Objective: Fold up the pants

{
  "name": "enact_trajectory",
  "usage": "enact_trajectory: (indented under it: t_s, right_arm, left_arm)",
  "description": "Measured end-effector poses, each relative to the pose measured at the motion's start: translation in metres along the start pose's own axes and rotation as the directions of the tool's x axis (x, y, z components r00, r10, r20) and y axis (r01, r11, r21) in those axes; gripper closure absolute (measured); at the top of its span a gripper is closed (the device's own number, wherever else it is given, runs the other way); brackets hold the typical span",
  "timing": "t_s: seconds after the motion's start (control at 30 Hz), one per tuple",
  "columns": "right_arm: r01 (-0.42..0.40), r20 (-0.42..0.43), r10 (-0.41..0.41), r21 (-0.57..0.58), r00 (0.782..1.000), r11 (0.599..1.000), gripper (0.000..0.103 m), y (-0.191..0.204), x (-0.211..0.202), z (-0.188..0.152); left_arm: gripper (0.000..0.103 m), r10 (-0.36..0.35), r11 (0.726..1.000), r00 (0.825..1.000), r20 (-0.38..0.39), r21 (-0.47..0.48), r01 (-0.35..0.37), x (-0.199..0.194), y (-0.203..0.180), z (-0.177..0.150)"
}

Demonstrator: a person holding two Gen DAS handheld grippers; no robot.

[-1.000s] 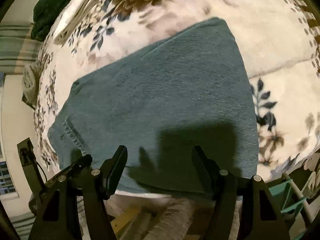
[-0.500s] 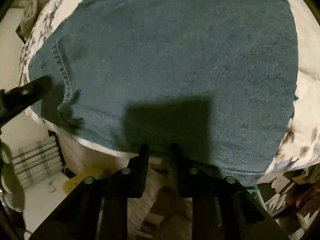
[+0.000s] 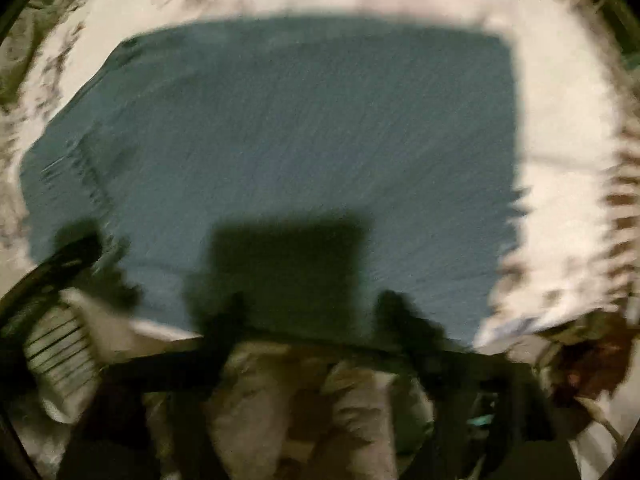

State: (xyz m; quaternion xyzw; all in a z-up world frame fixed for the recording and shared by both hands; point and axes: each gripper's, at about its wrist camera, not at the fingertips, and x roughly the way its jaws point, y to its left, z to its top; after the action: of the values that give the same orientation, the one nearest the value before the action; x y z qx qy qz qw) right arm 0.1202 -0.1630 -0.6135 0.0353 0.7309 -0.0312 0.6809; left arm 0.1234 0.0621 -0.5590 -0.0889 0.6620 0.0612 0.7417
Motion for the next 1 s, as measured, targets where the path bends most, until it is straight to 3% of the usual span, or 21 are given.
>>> enact_trajectory:
  t_s: [0.13, 0.23, 0.3, 0.37, 0.4, 0.5, 0.53, 0.6, 0.67, 0.73, 0.77, 0.83, 0.87, 0.93, 1.0]
  right_arm:
    - [0.056, 0.04, -0.056, 0.004, 0.998, 0.998, 0.013, 0.013, -0.016, 0.004]
    - [0.004, 0.033, -0.005, 0.022, 0.999, 1.0, 0.013, 0.031, -0.021, 0.006]
    - [-0.042, 0.013, 0.042, 0.017, 0.999, 0.999, 0.013, 0.049, -0.018, 0.002]
    - [-0.11, 0.002, 0.11, 0.002, 0.994, 0.994, 0.013, 0.066, -0.016, 0.001]
    - [-0.133, 0.009, 0.133, -0.015, 0.991, 0.991, 0.013, 0.074, -0.018, 0.001]
    - [-0.132, 0.002, 0.133, -0.073, 0.991, 0.989, 0.013, 0.099, -0.014, 0.002]
    - [-0.133, -0.004, 0.133, -0.076, 0.991, 0.988, 0.013, 0.103, -0.012, 0.003]
    - [-0.136, -0.019, 0.135, -0.075, 0.991, 0.988, 0.013, 0.109, -0.003, 0.005]
    - [-0.132, -0.032, 0.13, -0.065, 0.991, 0.989, 0.013, 0.111, 0.008, 0.005]
    - [-0.136, -0.052, 0.134, -0.048, 0.99, 0.989, 0.013, 0.114, 0.016, 0.006]
    - [-0.137, -0.059, 0.134, -0.043, 0.989, 0.99, 0.013, 0.114, 0.019, 0.007]
    - [-0.139, -0.073, 0.136, -0.035, 0.988, 0.99, 0.013, 0.114, 0.024, 0.007]
    - [-0.141, -0.078, 0.139, -0.03, 0.987, 0.989, 0.013, 0.113, 0.026, 0.007]
    - [-0.135, -0.08, 0.133, -0.022, 0.988, 0.991, 0.013, 0.11, 0.028, 0.007]
    - [-0.128, -0.078, 0.126, -0.024, 0.989, 0.991, 0.013, 0.105, 0.031, 0.008]
  left_arm:
    - [0.001, -0.042, 0.989, 0.999, 0.029, -0.139, 0.046, -0.015, 0.054, 0.003]
    - [0.001, -0.102, 0.96, 0.995, 0.021, -0.26, 0.104, -0.009, 0.092, -0.005]
    - [0.001, -0.153, 0.913, 0.988, 0.039, -0.378, 0.156, -0.007, 0.095, -0.026]
    - [0.002, -0.178, 0.834, 0.979, 0.096, -0.513, 0.202, -0.002, 0.125, -0.036]
    - [0.002, -0.195, 0.783, 0.973, 0.126, -0.577, 0.232, 0.0, 0.143, -0.042]
    - [0.002, -0.222, 0.666, 0.954, 0.2, -0.683, 0.299, 0.009, 0.18, -0.048]
    - [0.002, -0.233, 0.639, 0.947, 0.222, -0.699, 0.321, 0.015, 0.186, -0.044]
    - [0.005, -0.24, 0.61, 0.935, 0.259, -0.709, 0.353, 0.026, 0.193, -0.033]
    - [0.007, -0.232, 0.61, 0.931, 0.281, -0.704, 0.364, 0.037, 0.2, -0.018]
    - [0.02, -0.211, 0.619, 0.935, 0.286, -0.701, 0.355, 0.048, 0.208, -0.007]
    - [0.028, -0.201, 0.622, 0.936, 0.289, -0.7, 0.35, 0.051, 0.207, -0.005]
    - [0.062, -0.17, 0.634, 0.942, 0.29, -0.699, 0.33, 0.05, 0.204, -0.004]
    - [0.069, -0.172, 0.64, 0.935, 0.309, -0.686, 0.345, 0.045, 0.201, -0.006]
    - [0.08, -0.15, 0.675, 0.923, 0.354, -0.646, 0.357, 0.018, 0.195, -0.017]
    - [0.081, -0.128, 0.726, 0.907, 0.402, -0.585, 0.362, -0.011, 0.177, -0.021]
